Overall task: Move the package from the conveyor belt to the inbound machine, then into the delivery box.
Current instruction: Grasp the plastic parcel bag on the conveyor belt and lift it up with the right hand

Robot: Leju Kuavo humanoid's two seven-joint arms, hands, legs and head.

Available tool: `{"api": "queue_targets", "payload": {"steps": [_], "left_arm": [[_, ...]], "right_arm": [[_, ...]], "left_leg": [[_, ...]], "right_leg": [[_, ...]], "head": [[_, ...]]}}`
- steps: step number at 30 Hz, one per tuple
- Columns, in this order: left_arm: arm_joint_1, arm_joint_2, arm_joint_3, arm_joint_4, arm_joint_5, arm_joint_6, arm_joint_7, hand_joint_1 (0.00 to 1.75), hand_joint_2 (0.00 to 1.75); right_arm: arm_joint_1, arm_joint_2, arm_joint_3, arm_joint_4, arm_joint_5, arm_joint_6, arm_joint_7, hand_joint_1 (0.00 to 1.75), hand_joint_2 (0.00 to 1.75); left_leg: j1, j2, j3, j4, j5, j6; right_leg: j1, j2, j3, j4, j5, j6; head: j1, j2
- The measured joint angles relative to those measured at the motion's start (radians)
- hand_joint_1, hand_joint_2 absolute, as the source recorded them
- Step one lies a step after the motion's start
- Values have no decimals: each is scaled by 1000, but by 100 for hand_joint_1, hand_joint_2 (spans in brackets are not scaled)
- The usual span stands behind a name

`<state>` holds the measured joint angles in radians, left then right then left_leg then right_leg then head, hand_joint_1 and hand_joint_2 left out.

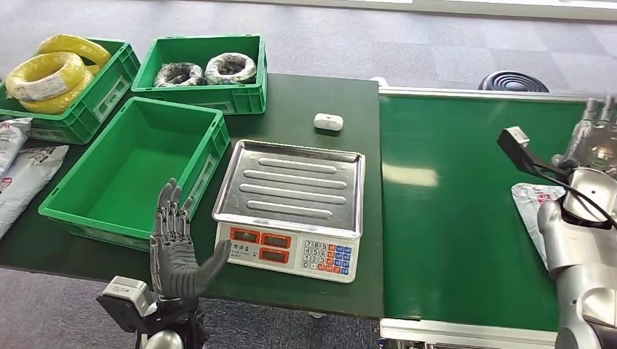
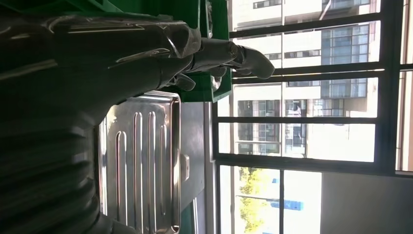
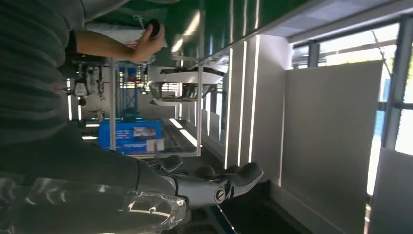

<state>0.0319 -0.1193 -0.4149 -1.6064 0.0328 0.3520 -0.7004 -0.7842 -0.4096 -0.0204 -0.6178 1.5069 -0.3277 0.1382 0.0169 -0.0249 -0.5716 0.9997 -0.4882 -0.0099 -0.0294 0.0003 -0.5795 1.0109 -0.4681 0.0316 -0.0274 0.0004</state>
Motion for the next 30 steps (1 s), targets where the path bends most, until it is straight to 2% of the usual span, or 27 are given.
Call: {"api": "queue_targets", "payload": {"steps": [5, 9, 11, 14, 21, 30], "left_arm": [[11, 8, 17, 0, 5, -5, 0, 0, 175], [15, 11, 32, 2, 5, -3, 0, 0, 175], [16, 11, 42, 2, 4, 0, 0, 0, 175], [21, 10, 59, 4, -4, 5, 0, 0, 175], [29, 9, 92, 4, -12, 13, 0, 0, 175], [29, 9, 109, 4, -12, 16, 0, 0, 175]], "right_arm": [[35, -71, -73, 167, -61, 133, 33, 0, 175], [72, -95, -129, 237, -102, 302, 32, 0, 175], [89, -99, -152, 254, -119, 348, 26, 0, 175], [116, -99, -186, 270, -149, 381, -3, 0, 175], [158, -83, -258, 283, -238, 475, -188, 0, 175], [160, -67, -283, 285, -246, 491, -202, 0, 175]], "left_leg": [[0, 0, -1, 0, -1, 1], [0, 2, -1, -1, -1, 1], [0, 2, 0, -1, -1, 1], [0, 2, 0, -1, -1, 1], [0, 3, 0, -1, -1, 1], [0, 3, 0, -1, -1, 1]], "right_leg": [[0, 0, -1, 0, -1, 1], [0, 1, -1, 0, -1, 1], [1, 1, -1, 0, -1, 1], [0, 1, -1, 0, -1, 1], [0, 2, -1, 0, -1, 1], [0, 2, 0, 0, -1, 1]], "head": [[0, 0], [0, 0], [0, 0], [0, 0], [0, 0], [0, 0]]}}
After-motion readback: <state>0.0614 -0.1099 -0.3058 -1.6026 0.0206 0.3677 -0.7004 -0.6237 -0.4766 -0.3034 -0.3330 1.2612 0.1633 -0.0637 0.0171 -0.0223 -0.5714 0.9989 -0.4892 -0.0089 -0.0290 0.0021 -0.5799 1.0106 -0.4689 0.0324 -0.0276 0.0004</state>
